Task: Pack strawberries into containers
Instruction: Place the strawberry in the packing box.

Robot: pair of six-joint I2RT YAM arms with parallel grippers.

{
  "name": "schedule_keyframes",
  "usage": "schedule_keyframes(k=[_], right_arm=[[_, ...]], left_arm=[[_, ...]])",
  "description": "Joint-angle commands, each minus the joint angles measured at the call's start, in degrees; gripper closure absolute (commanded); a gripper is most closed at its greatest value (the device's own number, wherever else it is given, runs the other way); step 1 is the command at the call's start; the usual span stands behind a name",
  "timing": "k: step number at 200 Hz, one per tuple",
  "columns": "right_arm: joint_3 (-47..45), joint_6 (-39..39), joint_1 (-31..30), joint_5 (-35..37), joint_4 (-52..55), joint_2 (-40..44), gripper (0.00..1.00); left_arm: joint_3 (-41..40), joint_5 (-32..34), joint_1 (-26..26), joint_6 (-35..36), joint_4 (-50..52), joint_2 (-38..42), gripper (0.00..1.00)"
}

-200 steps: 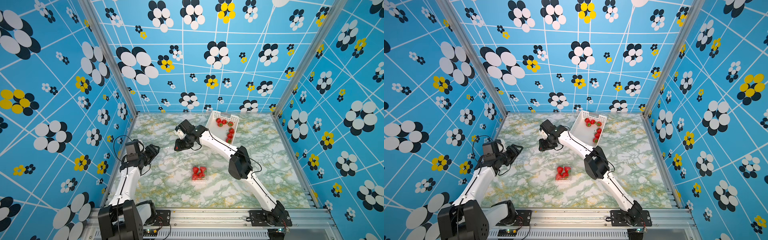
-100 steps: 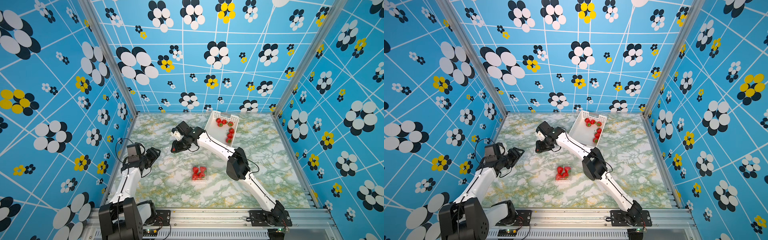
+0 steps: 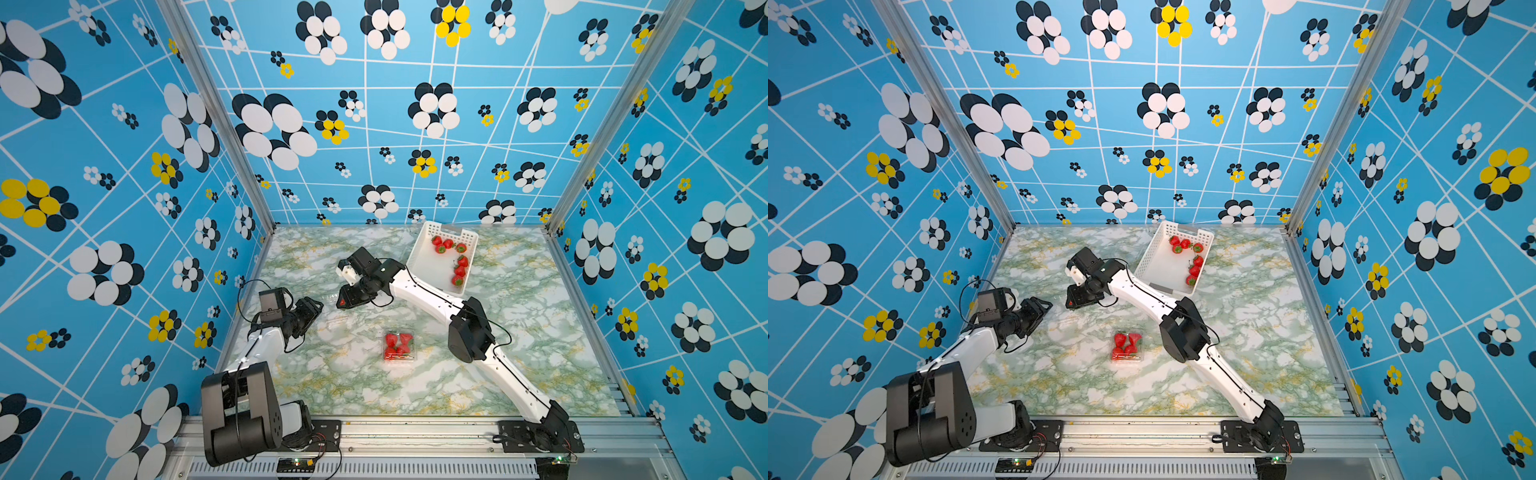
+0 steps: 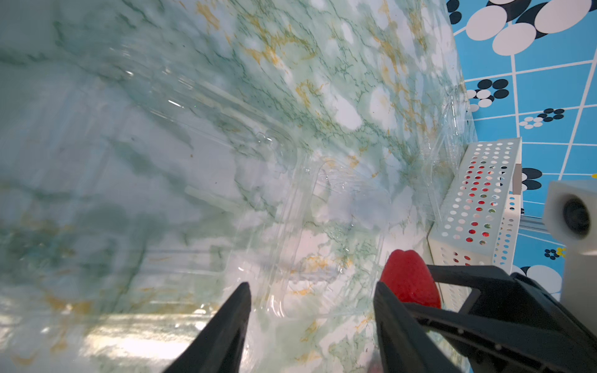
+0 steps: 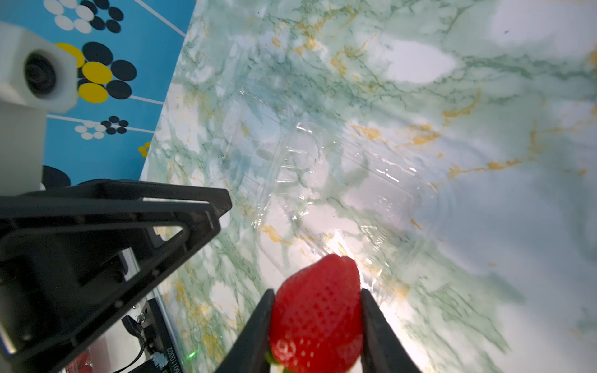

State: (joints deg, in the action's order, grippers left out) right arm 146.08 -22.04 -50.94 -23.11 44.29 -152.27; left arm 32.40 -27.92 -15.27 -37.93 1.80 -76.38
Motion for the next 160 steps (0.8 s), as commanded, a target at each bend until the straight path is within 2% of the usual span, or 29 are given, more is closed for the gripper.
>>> schedule_keyframes(k=[1, 109, 160], right_arm=[[1.8, -0.3, -0.1, -1.1, -0.8, -0.9, 0.81], [2.2, 0.7, 0.4, 0.4, 1.2, -1.7, 0.81], [0.8, 0.2, 1.8, 1.1, 0.8, -1.9, 0.81]], left_arm=[[-0.8, -1.7, 0.4, -0.2, -4.8, -2.7, 0.38], [-0.6, -1.9, 7.3, -3.5, -11.6, -8.4, 0.4], [-0.1, -1.6, 8.7, -3.9, -10.6, -6.7, 0.4]])
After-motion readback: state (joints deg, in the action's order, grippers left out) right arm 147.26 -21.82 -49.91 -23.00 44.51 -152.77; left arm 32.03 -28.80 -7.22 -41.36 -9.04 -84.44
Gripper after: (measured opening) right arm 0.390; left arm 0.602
